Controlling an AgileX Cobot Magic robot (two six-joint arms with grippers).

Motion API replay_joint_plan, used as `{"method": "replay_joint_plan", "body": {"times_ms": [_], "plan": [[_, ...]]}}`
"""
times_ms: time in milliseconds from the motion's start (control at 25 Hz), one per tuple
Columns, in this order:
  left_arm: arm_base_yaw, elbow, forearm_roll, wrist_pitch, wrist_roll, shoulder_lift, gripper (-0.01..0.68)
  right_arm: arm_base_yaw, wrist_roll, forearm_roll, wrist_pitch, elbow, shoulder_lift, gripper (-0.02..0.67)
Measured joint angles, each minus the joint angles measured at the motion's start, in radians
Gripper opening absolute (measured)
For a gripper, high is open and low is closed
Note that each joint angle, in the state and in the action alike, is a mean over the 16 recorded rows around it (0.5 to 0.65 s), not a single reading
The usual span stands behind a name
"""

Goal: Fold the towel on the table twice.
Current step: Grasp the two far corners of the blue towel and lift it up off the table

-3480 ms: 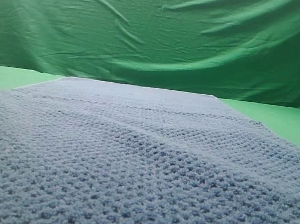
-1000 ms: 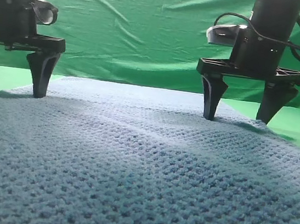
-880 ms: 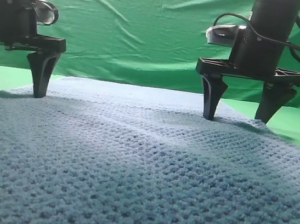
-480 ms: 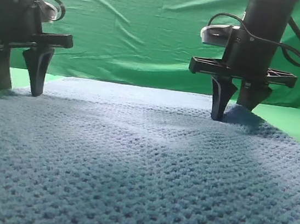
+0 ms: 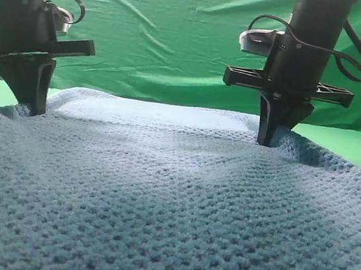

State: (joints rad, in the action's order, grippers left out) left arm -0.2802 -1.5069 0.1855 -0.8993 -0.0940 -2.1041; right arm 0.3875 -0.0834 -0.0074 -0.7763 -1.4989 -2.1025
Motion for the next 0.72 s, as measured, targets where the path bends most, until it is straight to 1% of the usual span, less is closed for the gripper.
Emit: {"method": "replay_joint_plan", "body": {"times_ms": [160,320,520,720], "plan": [[-0.005,-0.087,-0.036,-0.069,-0.001,-0.001,0.000,-0.003,0.002,-0.015,-0.046,-0.056,0.004,0.005],[-0.011,-0.243,-0.095,-0.140,-0.010,0.016,0.000,-0.010,0.008,-0.039,-0.100,-0.175,0.015,0.000],[-0.016,-0.512,-0.171,-0.195,-0.023,0.043,0.000,-0.020,0.020,-0.073,-0.157,-0.411,0.030,0.000],[-0.016,-0.766,-0.220,-0.202,-0.031,0.074,0.000,-0.028,0.042,-0.095,-0.174,-0.665,0.047,0.000]]}}
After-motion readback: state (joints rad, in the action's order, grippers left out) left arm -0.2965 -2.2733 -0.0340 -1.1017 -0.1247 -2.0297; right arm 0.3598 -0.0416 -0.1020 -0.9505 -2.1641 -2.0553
